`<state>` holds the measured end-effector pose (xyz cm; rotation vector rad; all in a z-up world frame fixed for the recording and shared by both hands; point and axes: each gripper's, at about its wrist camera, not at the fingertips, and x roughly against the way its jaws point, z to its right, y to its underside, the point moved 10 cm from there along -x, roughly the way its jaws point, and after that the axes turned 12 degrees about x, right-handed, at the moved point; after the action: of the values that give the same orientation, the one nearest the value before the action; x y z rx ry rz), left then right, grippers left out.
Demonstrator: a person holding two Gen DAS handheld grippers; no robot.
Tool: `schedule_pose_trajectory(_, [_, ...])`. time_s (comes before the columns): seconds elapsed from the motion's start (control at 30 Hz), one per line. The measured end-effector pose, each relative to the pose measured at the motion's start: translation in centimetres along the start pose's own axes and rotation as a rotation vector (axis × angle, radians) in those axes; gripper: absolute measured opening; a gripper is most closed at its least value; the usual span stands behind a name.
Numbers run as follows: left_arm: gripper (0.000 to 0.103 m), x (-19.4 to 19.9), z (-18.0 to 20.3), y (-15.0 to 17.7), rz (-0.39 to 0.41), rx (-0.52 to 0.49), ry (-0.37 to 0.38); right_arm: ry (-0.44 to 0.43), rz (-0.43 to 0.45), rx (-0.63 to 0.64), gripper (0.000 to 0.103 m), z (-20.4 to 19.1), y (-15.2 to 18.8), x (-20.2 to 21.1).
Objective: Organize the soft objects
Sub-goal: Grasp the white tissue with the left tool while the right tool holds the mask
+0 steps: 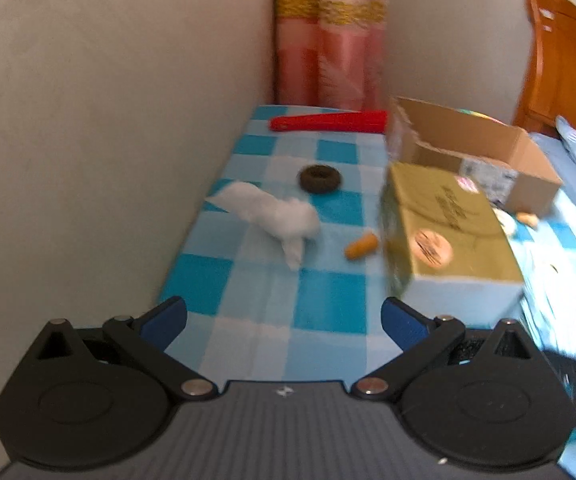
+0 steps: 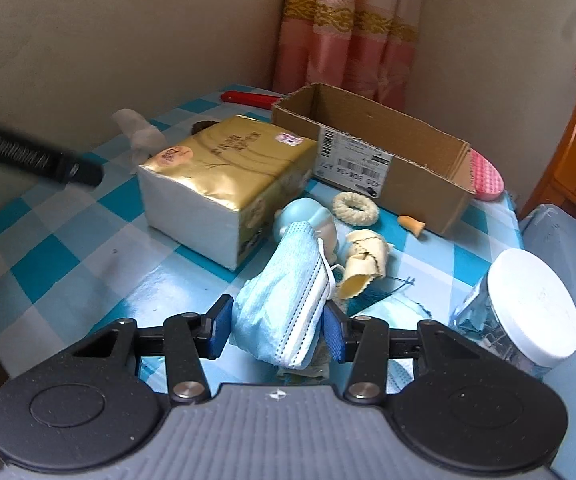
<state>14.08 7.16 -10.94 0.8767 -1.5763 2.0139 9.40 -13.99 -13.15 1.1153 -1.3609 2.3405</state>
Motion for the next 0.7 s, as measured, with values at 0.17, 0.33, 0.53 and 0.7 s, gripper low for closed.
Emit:
schedule_pose_trajectory(0.17, [0.102,-0.8,0.3,-2.3,0.050,0.022,0.003,-0.007,0.000,0.013,0.052,-0.2,0.3,0.2])
schedule_pose_trajectory(0.33, [0.102,-2.9,0.2,-4.1,0.067,0.076,-0.022,-0.012,-0.008,0.009,0.052,-0.1,0.5,-0.1])
schedule_pose_trajectory(0.53, [0.092,-6.7,0.2,-4.9,0.056,0.112,-0.070,-0.024,-0.004,0.009,0.052,0.0,0.4,-0.4])
schedule_pose_trajectory(0.7, [0.086,-8.7,0.2,-4.9,0.026,0.146,-0.060,-0.031,-0.006,0.013,0.052,0.2,0.4,-0.7])
